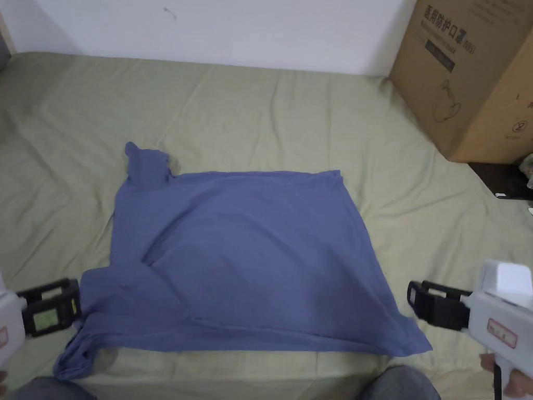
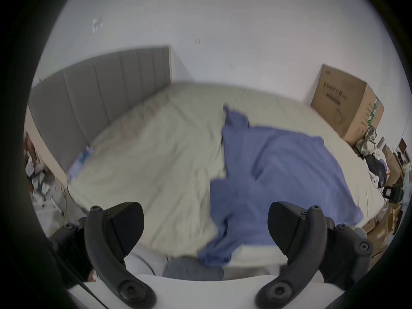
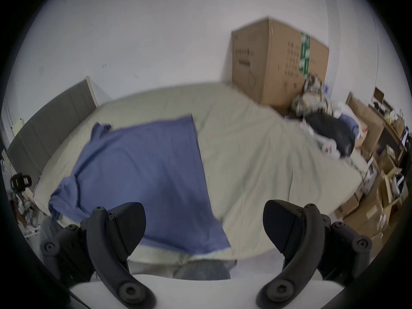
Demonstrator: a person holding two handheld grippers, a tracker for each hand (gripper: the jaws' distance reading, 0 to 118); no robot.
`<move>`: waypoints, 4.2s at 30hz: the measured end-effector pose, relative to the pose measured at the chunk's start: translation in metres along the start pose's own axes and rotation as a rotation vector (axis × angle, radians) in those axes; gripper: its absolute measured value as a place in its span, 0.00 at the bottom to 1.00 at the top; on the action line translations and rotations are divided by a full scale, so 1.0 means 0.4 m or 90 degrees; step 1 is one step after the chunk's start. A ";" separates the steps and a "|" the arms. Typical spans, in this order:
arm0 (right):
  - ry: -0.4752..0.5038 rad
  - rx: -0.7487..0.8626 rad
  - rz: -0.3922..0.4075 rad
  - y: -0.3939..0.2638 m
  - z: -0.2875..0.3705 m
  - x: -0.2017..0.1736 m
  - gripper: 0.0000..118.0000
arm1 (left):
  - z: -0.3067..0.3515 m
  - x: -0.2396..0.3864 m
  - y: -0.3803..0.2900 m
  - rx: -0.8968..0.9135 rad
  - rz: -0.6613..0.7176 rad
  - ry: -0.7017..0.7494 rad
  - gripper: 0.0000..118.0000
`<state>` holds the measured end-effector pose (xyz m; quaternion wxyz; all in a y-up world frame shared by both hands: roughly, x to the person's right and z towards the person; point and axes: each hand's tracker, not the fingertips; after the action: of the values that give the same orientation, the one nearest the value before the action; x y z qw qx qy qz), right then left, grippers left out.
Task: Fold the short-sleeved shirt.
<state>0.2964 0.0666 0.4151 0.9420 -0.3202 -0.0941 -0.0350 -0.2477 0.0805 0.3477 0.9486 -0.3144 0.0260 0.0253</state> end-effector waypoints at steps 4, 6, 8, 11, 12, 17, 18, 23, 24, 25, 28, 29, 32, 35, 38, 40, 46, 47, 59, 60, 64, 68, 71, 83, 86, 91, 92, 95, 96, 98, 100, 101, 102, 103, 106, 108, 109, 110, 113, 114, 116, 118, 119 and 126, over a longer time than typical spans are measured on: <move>0.011 0.125 0.028 0.063 0.068 -0.069 0.91 | 0.051 0.064 0.064 0.138 -0.034 -0.010 0.96; 0.023 0.169 0.020 0.079 0.093 -0.102 0.91 | 0.066 0.096 0.074 0.188 -0.054 -0.012 0.97; 0.037 0.202 -0.013 0.088 0.114 -0.129 0.91 | 0.080 0.125 0.075 0.213 -0.071 -0.023 0.94; 0.056 0.240 -0.034 0.088 0.135 -0.160 0.87 | 0.096 0.145 0.067 0.234 -0.071 -0.044 0.69; 0.053 0.243 -0.033 0.086 0.139 -0.167 0.77 | 0.099 0.150 0.066 0.235 -0.071 -0.046 0.48; 0.051 0.256 -0.024 0.078 0.145 -0.195 0.00 | 0.095 0.164 0.055 0.228 -0.061 -0.054 0.00; 0.060 0.248 -0.022 0.081 0.144 -0.192 0.00 | 0.095 0.165 0.055 0.221 -0.060 -0.070 0.00; 0.060 0.231 -0.023 0.074 0.141 -0.202 0.00 | 0.080 0.169 0.052 0.187 -0.060 -0.093 0.00; 0.061 0.230 -0.025 0.072 0.142 -0.203 0.00 | 0.079 0.166 0.054 0.182 -0.052 -0.099 0.00; 0.067 0.224 -0.027 0.071 0.142 -0.203 0.00 | 0.076 0.162 0.058 0.172 -0.043 -0.103 0.00; 0.069 0.217 -0.027 0.067 0.133 -0.192 0.00 | 0.062 0.136 0.074 0.129 -0.022 -0.095 0.00; 0.069 0.212 -0.022 0.066 0.132 -0.193 0.00 | 0.052 0.126 0.079 0.103 -0.020 -0.091 0.06; 0.069 0.205 -0.020 0.063 0.125 -0.193 0.00 | 0.009 0.096 0.077 -0.037 -0.043 -0.076 0.72; 0.071 0.196 -0.017 0.058 0.114 -0.192 0.00 | -0.032 0.068 0.028 -0.094 -0.079 -0.053 1.00; 0.072 0.185 -0.012 0.053 0.101 -0.195 0.00 | -0.082 0.047 -0.025 -0.193 -0.098 -0.053 1.00; 0.074 0.177 -0.011 0.050 0.092 -0.197 0.00 | -0.112 0.034 -0.063 -0.251 -0.098 -0.053 1.00; 0.072 0.161 -0.012 0.042 0.081 -0.197 0.00 | -0.197 0.033 -0.146 -0.350 -0.111 -0.023 0.74; 0.071 0.160 -0.013 0.042 0.080 -0.196 0.00 | -0.206 0.035 -0.152 -0.353 -0.109 -0.017 0.65; 0.046 0.098 -0.014 0.029 0.059 -0.145 0.00 | -0.160 0.031 -0.132 -0.261 -0.046 -0.031 0.00; 0.041 0.077 -0.014 0.029 0.051 -0.135 0.00 | -0.149 0.027 -0.121 -0.249 -0.035 -0.031 0.00; 0.050 -0.027 -0.036 0.020 -0.007 -0.078 0.17 | -0.123 0.019 -0.087 -0.215 0.002 -0.046 0.00; 0.055 -0.141 -0.037 -0.015 -0.089 -0.035 0.98 | -0.120 0.032 -0.081 -0.211 -0.004 -0.050 0.00; 0.032 -0.229 -0.020 -0.047 -0.147 -0.018 0.98 | -0.120 0.036 -0.080 -0.212 0.001 -0.049 0.00; 0.006 -0.366 -0.035 -0.151 -0.294 0.018 0.10 | -0.123 0.038 -0.077 -0.222 0.015 -0.044 0.00; 0.015 -0.351 -0.030 -0.132 -0.277 0.026 0.03 | -0.127 0.038 -0.076 -0.227 0.024 -0.044 0.00; 0.065 -0.338 -0.046 -0.046 -0.216 0.053 0.03 | -0.104 0.018 -0.019 -0.219 0.057 -0.060 0.00; 0.077 -0.325 -0.051 -0.014 -0.201 0.061 0.03 | -0.097 0.011 0.005 -0.210 0.073 -0.075 0.00; 0.109 -0.295 -0.110 0.076 -0.178 0.088 0.03 | -0.098 -0.009 0.072 -0.192 0.111 -0.094 0.00; 0.115 -0.285 -0.138 0.101 -0.179 0.096 0.03 | -0.108 -0.012 0.091 -0.189 0.121 -0.095 0.00; 0.122 -0.269 -0.185 0.154 -0.196 0.106 0.03 | -0.145 -0.021 0.134 -0.181 0.149 -0.097 0.00; 0.115 -0.257 -0.216 0.198 -0.233 0.104 0.03 | -0.191 -0.020 0.165 -0.180 0.183 -0.103 0.00; 0.114 -0.249 -0.234 0.221 -0.262 0.098 0.03 | -0.219 -0.020 0.179 -0.183 0.209 -0.105 0.00; 0.102 -0.256 -0.221 0.235 -0.288 0.093 0.03 | -0.244 -0.017 0.188 -0.185 0.219 -0.107 0.00; 0.090 -0.258 -0.226 0.250 -0.320 0.088 0.03 | -0.282 -0.017 0.194 -0.187 0.222 -0.102 0.00; 0.068 -0.233 -0.265 0.292 -0.403 0.015 0.03 | -0.368 0.007 0.211 -0.195 0.210 -0.066 0.00; 0.043 -0.247 -0.271 0.307 -0.459 -0.008 0.03 | -0.422 0.017 0.216 -0.199 0.214 -0.057 0.00; 0.033 -0.250 -0.269 0.313 -0.494 -0.021 0.03 | -0.449 0.021 0.219 -0.204 0.217 -0.051 0.00; 0.027 -0.252 -0.269 0.318 -0.521 -0.030 0.03 | -0.474 0.026 0.222 -0.208 0.216 -0.047 0.00; -0.024 -0.282 -0.279 0.320 -0.604 -0.053 0.03 | -0.558 0.040 0.224 -0.226 0.201 -0.022 0.06; -0.040 -0.294 -0.280 0.319 -0.624 -0.055 0.04 | -0.577 0.043 0.222 -0.228 0.193 -0.014 0.15; -0.035 -0.308 -0.273 0.312 -0.666 -0.070 0.06 | -0.618 0.046 0.213 -0.238 0.185 0.020 0.23; 0.020 -0.290 -0.244 0.314 -0.683 -0.077 0.14 | -0.635 0.041 0.207 -0.239 0.184 0.041 0.33; 0.022 -0.276 -0.231 0.315 -0.686 -0.078 0.29 | -0.638 0.037 0.202 -0.236 0.182 0.047 0.45; 0.025 -0.133 -0.147 0.358 -0.554 -0.067 0.83 | -0.516 0.023 0.229 -0.099 0.118 0.039 0.94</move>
<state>0.3227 0.0452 0.1523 0.8951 -0.4025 -0.1073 -0.1590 -0.2513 0.0309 0.1272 0.9136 -0.3842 0.0821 0.1050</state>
